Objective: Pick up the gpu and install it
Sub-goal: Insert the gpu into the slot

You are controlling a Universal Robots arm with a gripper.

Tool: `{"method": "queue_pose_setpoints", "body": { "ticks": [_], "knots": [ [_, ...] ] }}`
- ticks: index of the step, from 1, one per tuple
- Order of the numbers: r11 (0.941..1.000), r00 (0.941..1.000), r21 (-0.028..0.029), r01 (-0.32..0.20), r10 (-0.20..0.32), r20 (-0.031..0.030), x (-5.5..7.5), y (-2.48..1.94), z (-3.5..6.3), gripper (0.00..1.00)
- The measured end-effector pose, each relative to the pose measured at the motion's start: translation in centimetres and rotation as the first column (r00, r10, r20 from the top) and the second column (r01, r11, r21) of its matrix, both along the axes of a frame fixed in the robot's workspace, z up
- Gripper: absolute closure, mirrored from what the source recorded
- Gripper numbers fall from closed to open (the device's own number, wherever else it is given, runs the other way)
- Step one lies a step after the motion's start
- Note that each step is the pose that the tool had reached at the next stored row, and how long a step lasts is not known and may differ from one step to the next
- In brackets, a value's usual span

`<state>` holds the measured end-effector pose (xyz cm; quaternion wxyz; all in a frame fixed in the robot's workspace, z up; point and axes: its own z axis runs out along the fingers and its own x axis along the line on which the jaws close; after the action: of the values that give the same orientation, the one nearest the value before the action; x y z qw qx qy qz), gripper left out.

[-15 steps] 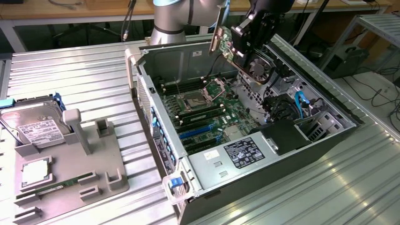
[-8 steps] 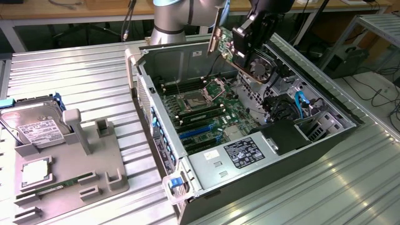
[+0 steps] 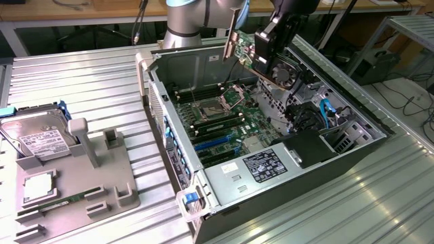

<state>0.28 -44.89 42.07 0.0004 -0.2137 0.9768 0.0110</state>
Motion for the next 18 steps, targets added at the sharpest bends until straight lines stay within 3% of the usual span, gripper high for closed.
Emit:
{"method": "queue_pose_setpoints", "body": {
  "ticks": [9, 18],
  "knots": [
    [0.9975, 0.9975, 0.0009, -0.07, 0.07, 0.0, 0.0, -0.05, 0.0, 0.72],
    [0.9907, 0.9907, 0.0015, -0.136, 0.136, 0.0001, 0.0, -0.08, 0.0, 0.72]
  ]
}}
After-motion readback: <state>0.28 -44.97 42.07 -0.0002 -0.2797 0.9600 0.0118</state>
